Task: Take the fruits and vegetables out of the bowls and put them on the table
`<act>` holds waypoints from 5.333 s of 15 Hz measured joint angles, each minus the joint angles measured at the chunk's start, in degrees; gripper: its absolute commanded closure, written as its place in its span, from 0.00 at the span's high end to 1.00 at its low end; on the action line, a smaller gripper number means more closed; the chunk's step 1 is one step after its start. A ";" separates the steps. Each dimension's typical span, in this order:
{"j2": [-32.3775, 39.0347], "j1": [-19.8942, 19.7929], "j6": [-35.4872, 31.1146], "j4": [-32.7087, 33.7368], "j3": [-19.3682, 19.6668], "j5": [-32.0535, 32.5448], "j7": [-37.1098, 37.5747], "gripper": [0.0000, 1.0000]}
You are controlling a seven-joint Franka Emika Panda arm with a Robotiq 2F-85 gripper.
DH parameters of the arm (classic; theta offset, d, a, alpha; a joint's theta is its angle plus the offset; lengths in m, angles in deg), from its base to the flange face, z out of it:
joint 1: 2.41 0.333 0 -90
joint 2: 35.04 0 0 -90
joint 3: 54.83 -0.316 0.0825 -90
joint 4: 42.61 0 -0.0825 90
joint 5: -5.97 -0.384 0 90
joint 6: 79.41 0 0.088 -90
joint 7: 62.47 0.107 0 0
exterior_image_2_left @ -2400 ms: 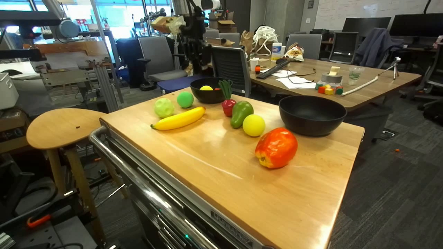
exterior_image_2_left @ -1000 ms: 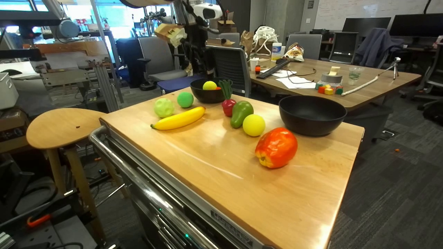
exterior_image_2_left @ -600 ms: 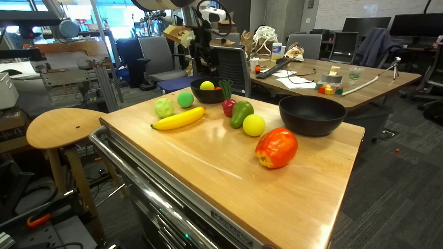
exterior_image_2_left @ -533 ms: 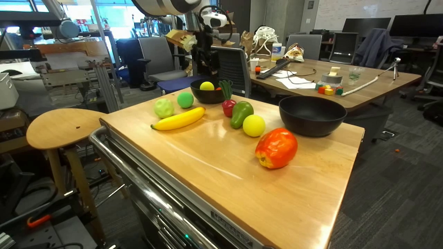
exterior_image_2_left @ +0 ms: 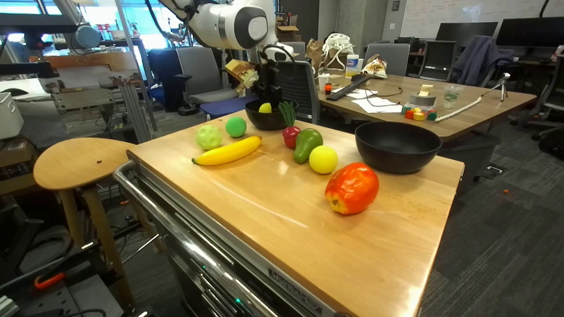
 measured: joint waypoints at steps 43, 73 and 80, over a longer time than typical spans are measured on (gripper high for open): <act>-27.29 -5.60 -3.85 -41.55 7.16 -2.18 6.06 1.00; -19.97 -3.48 -24.72 -28.06 0.00 -11.73 0.25 1.00; -11.22 1.48 -24.50 -21.04 5.39 -6.02 4.88 0.87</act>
